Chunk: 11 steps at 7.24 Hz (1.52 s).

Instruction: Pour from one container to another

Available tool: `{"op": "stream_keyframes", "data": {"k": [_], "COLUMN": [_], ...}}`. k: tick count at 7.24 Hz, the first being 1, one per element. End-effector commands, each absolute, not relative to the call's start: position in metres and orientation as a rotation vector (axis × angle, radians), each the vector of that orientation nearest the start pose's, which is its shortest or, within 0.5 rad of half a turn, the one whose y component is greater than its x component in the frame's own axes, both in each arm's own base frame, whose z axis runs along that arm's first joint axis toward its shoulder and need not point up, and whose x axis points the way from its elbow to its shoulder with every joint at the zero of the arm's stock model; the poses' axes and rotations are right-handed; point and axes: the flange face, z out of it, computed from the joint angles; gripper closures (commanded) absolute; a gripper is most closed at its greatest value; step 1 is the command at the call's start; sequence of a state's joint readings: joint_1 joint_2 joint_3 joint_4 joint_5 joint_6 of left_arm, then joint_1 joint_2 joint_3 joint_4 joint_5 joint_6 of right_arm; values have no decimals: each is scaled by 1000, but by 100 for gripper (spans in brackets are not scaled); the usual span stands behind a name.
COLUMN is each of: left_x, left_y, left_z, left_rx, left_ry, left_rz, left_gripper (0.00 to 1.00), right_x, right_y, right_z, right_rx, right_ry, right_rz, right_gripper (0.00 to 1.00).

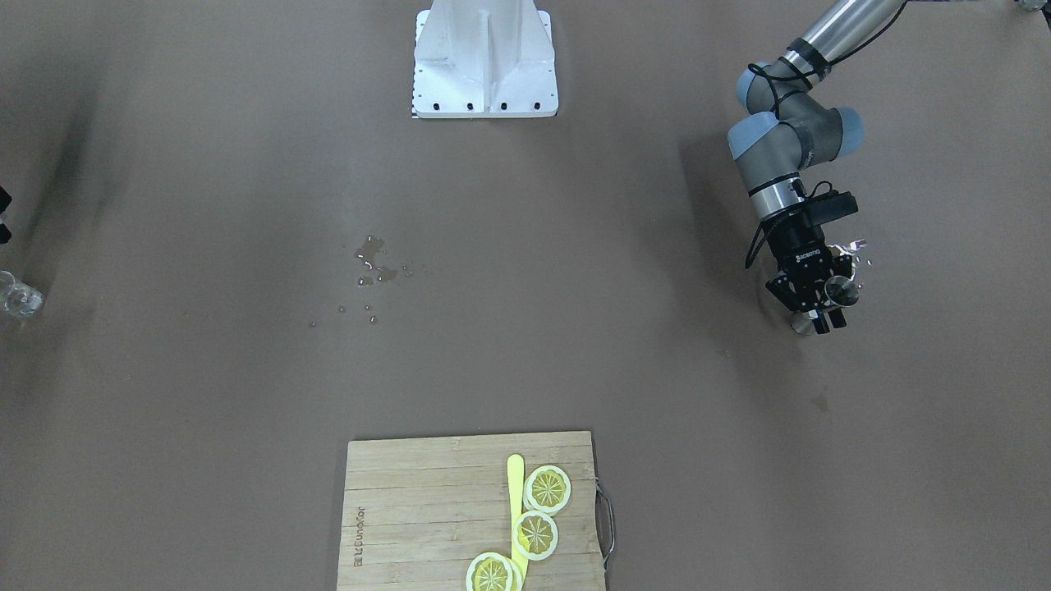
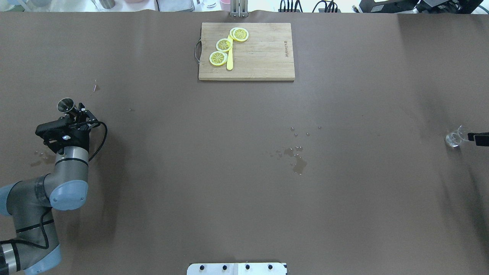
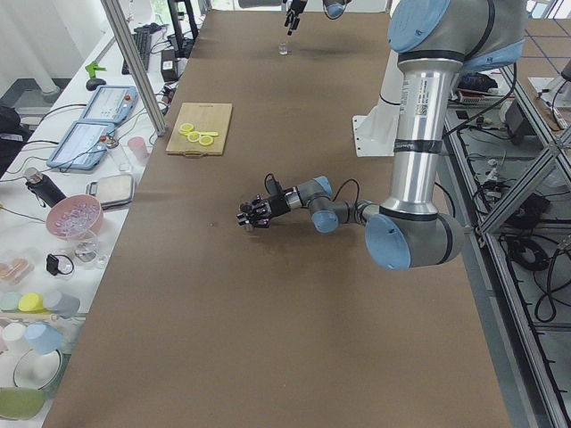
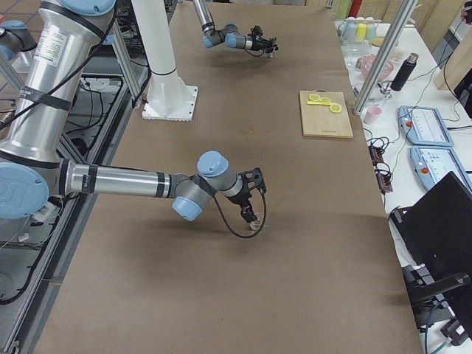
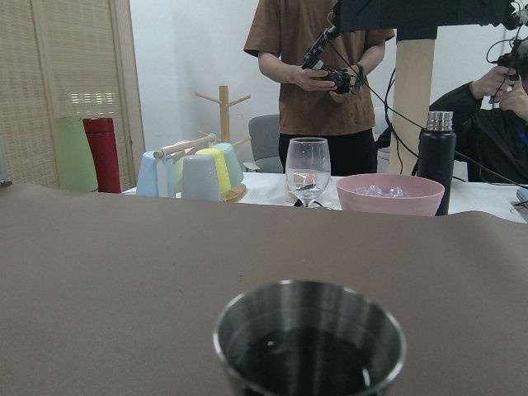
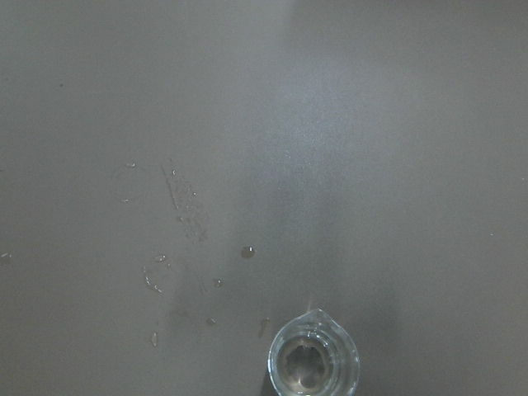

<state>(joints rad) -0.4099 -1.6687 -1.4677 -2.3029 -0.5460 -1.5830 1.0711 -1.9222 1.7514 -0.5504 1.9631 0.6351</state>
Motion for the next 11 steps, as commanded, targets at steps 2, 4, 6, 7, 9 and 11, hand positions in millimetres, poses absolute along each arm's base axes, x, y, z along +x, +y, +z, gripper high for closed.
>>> {"op": "stream_keyframes", "data": {"k": [2,4,6,7,9,11], "left_x": [411,408,406,407,407,417], "left_y": [-416,-415,-414,-415,-415,-415], "left_z": [556,533,510,500,480,463], "left_rx": [1111,1119,1131,1142,1163,1174], "left_ry": [473,501,513,503,466,468], "left_rz": [-744,-746,-722,-689,-590,-553], "left_gripper": [78,89,100,100,100,100], "right_x": [-121,-116,-110,-109,-107,-125], "right_y": [-360,-354,-346,-346,-340,-339], "right_z": [621,632,646,650,678,681], "right_rx": [531,517,518,524,576,586], "right_ry": [-735,-721,-737,-723,-737,-724], "right_rz": [-38,-22,14,21,55,86], "right_gripper": [0,0,0,0,0,0]}}
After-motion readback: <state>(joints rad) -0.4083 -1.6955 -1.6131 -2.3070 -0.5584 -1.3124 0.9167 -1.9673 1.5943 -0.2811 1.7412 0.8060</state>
